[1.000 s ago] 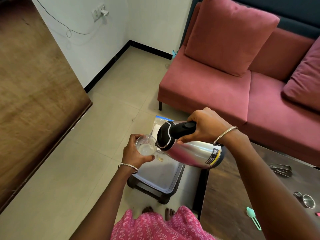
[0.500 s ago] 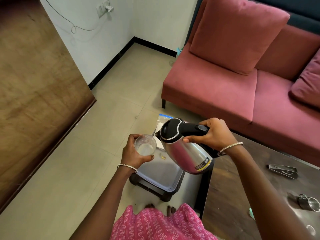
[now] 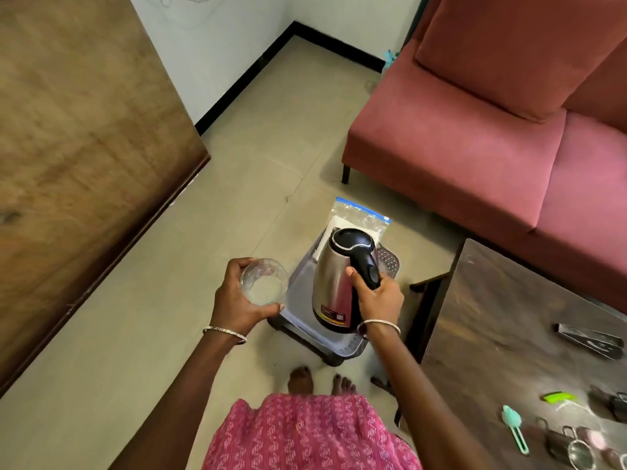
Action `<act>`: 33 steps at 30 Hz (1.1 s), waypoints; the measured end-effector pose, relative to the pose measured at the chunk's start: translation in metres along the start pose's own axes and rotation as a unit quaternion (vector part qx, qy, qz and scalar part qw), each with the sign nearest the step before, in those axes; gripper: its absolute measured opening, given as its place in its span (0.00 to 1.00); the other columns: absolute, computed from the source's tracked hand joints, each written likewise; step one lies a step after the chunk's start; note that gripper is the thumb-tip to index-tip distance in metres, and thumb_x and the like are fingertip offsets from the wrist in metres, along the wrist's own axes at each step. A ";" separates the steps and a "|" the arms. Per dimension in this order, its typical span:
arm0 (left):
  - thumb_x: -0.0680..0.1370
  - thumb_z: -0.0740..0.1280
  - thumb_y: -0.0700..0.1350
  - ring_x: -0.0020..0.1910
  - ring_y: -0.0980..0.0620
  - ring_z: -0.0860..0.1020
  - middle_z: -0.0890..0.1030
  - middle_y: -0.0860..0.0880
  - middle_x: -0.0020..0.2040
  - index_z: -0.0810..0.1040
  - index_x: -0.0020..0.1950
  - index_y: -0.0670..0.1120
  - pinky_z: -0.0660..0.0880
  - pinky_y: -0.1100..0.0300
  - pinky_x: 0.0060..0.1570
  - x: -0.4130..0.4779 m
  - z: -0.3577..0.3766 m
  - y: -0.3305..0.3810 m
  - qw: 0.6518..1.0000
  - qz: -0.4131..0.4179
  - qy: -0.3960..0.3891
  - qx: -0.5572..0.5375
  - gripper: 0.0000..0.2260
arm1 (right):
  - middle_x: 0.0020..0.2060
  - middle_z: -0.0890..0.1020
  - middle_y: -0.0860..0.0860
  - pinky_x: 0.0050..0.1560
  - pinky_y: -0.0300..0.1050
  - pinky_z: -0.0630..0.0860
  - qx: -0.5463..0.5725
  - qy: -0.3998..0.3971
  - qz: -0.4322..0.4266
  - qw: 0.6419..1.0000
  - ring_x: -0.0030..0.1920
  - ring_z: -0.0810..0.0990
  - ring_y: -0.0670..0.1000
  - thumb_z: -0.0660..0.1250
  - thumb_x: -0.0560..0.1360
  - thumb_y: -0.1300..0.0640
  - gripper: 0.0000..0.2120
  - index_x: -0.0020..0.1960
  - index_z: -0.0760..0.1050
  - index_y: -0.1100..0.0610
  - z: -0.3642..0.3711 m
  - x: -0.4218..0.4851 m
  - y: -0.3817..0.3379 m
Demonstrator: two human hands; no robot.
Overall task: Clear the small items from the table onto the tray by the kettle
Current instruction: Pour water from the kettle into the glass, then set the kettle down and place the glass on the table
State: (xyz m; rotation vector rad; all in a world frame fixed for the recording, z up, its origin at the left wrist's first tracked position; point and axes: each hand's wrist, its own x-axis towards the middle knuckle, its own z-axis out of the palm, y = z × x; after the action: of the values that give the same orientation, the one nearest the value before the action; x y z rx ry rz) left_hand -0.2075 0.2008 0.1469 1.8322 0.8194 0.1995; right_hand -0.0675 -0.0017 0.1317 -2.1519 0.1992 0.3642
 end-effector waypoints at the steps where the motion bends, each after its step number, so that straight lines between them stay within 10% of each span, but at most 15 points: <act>1: 0.51 0.81 0.48 0.55 0.55 0.78 0.78 0.56 0.56 0.70 0.59 0.53 0.75 0.60 0.55 0.000 -0.001 -0.002 1.000 -0.001 0.001 0.002 0.39 | 0.33 0.82 0.51 0.37 0.44 0.74 0.007 0.007 0.013 1.000 0.35 0.81 0.51 0.75 0.69 0.42 0.16 0.40 0.80 0.55 0.011 0.000 0.006; 17: 0.54 0.84 0.40 0.54 0.62 0.76 0.77 0.56 0.57 0.70 0.61 0.51 0.70 0.78 0.50 0.015 0.003 -0.029 1.000 -0.007 0.010 0.014 0.40 | 0.36 0.80 0.50 0.42 0.44 0.75 0.071 0.098 0.061 0.991 0.40 0.79 0.53 0.72 0.73 0.44 0.16 0.49 0.77 0.56 0.117 -0.008 0.046; 27: 0.54 0.84 0.41 0.57 0.53 0.77 0.77 0.52 0.59 0.70 0.63 0.47 0.75 0.62 0.56 0.012 -0.002 -0.036 0.999 0.002 0.018 0.031 0.41 | 0.58 0.83 0.55 0.62 0.52 0.77 0.170 0.079 0.202 0.961 0.59 0.81 0.55 0.71 0.75 0.46 0.27 0.70 0.71 0.55 0.150 -0.056 0.055; 33: 0.54 0.84 0.41 0.57 0.52 0.77 0.77 0.52 0.59 0.70 0.62 0.47 0.73 0.66 0.55 0.012 -0.010 -0.041 0.999 0.005 0.024 0.024 0.41 | 0.58 0.83 0.55 0.57 0.44 0.72 0.153 0.091 0.255 0.950 0.60 0.81 0.58 0.71 0.75 0.48 0.25 0.69 0.73 0.55 0.156 -0.054 0.052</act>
State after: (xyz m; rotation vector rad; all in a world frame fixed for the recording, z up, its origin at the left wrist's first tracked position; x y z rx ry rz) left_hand -0.2209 0.2238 0.1125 1.8831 0.8545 0.2336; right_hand -0.1614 0.0973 0.0260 -1.8023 0.8721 0.3954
